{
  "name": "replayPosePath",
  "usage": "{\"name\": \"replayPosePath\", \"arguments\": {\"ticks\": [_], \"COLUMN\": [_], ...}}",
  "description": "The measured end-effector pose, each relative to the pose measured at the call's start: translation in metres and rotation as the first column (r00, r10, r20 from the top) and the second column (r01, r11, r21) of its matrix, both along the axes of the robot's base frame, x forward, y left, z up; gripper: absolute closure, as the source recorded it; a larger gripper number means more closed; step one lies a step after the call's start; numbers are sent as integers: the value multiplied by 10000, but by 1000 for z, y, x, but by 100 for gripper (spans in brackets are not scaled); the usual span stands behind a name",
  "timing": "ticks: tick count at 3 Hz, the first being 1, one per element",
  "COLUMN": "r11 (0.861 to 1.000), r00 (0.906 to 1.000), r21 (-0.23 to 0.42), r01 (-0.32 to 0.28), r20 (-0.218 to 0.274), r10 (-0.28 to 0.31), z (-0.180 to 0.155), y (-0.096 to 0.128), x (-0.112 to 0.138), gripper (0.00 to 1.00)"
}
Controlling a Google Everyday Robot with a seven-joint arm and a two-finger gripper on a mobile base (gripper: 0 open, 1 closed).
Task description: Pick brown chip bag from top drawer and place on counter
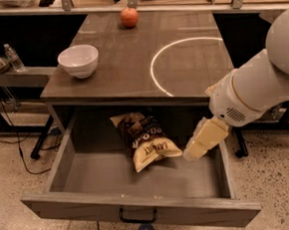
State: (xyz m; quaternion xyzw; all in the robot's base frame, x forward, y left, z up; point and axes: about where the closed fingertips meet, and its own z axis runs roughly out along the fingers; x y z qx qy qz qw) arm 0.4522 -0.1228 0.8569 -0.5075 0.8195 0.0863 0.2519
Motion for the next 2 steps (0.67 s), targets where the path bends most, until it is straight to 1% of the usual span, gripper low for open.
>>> {"name": "replayPosePath", "arguments": {"ticks": [1, 2], "r11": [9944, 9776], "r00": [9959, 9845], "r21": [591, 1245], "r01": [871, 1695], "r20": [-301, -675], "r10": [-855, -1621], "z": [-29, -74], "y": [12, 28], "x": [1, 12], "gripper": [0, 0]}}
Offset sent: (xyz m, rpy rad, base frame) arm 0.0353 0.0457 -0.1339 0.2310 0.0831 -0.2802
